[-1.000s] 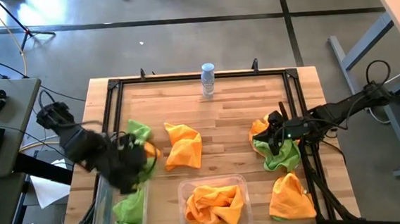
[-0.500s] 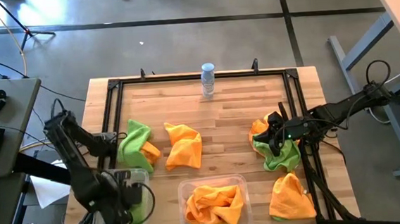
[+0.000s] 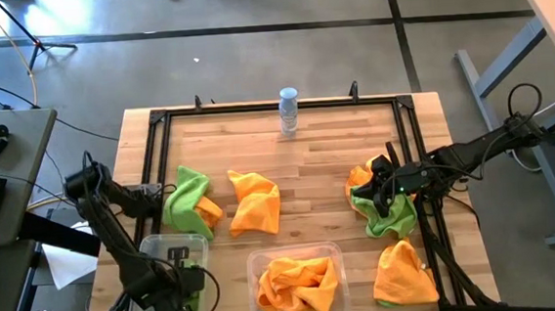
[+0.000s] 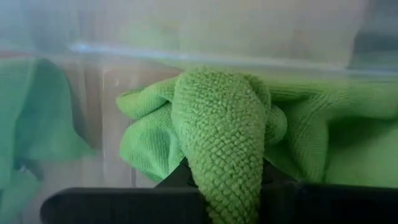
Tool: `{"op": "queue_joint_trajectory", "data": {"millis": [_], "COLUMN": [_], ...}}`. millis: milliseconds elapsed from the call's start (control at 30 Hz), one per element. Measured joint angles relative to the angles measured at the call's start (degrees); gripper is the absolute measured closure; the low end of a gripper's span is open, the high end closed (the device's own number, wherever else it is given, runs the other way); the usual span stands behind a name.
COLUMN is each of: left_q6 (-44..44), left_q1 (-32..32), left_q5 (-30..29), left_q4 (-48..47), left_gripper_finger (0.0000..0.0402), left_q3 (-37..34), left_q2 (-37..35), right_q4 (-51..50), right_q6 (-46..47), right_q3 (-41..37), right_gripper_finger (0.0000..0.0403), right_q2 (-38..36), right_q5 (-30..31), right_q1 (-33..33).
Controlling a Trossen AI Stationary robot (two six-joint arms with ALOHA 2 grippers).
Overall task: Sort microfiber towel by color & place in baskets
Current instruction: Put the green microfiber towel into the left transparent bin
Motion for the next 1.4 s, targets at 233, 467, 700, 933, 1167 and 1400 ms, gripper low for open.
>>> {"op": "queue_joint_trajectory", "data": {"millis": [233, 467, 700, 933, 1167, 1400], "left_q6": [-1.8, -8.9, -12.1, -14.1, -16.7, -22.1], "left_q1": [-2.5, -5.3, -6.9, -6.8, -6.6, -6.6], "left_q5": [-1.4, -4.6, -4.6, -4.1, -1.1, -0.9], "left_q4": [3.0, 2.1, 2.4, 2.3, 1.8, 1.7], "left_gripper_finger": [0.0378, 0.0347, 0.03, 0.0257, 0.0247, 0.0247], "left_q3": [-3.4, -6.0, -6.7, -6.7, -6.6, -6.6], "left_q2": [0.0, 0.0, 0.0, -1.7, -8.8, -16.8], "right_q4": [0.0, 0.0, 0.0, 0.0, 0.0, 0.0], "right_q6": [0.1, 0.1, -0.4, -0.7, -1.9, -2.1], "right_q3": [0.0, 0.0, 0.0, 0.0, 0.0, 0.0], "right_gripper_finger": [0.0403, 0.0403, 0.0403, 0.0403, 0.0403, 0.0403], "right_q2": [0.0, 0.0, 0.0, 0.0, 0.0, 0.0], "right_q5": [0.0, 0.0, 0.0, 0.0, 0.0, 0.1], "right_q1": [-0.1, -1.3, -3.3, -4.8, -4.8, -4.8]}}
